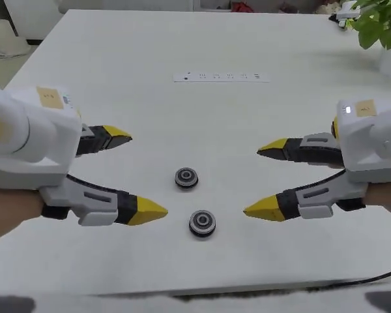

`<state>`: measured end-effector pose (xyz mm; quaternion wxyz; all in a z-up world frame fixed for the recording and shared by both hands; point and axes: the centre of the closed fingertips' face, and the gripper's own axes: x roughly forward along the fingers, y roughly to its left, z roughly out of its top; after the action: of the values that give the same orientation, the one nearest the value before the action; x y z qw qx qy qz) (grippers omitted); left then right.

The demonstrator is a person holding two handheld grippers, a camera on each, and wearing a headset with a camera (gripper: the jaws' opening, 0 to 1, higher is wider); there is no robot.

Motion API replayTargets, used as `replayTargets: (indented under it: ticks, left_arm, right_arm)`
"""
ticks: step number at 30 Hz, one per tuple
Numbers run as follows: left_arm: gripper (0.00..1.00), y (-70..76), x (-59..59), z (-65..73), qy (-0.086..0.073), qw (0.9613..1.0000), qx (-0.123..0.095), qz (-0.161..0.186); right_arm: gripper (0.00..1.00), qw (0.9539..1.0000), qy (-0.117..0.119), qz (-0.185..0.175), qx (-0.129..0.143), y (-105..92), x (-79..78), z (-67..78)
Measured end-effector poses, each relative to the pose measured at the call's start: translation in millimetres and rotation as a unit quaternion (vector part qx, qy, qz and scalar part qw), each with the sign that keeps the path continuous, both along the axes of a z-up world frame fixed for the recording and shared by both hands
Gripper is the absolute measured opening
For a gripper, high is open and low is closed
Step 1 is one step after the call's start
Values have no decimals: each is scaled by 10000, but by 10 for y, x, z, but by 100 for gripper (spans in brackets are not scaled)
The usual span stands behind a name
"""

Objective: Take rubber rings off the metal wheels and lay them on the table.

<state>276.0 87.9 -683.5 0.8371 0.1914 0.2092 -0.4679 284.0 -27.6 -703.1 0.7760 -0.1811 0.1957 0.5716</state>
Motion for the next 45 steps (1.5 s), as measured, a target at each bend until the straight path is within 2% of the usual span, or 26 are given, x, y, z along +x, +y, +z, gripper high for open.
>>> replayTargets:
  ticks: [8,12,21,29,39,45]
  left_arm:
    - [77,-104,24,-103,91,9999,7,-140]
    - [71,-137,50,-136,40,9998,11,-196]
    - [66,-208,76,-274,122,9994,76,-328]
    - [64,-297,82,-399,293,9988,40,-403]
    - [62,-393,93,-515,404,9977,110,-524]
    - [58,-446,73,-642,549,9962,214,-637]
  right_arm:
    - [58,9997,1,198,-164,37,12,-144]
    - [55,9994,-8,284,-218,54,12,-205]
    - [53,9986,90,413,-317,97,23,-367]
    - [51,9976,152,532,-425,129,24,-470]
    - [48,9947,221,763,-652,182,-5,-665]
    - [45,9934,326,832,-713,199,19,-754]
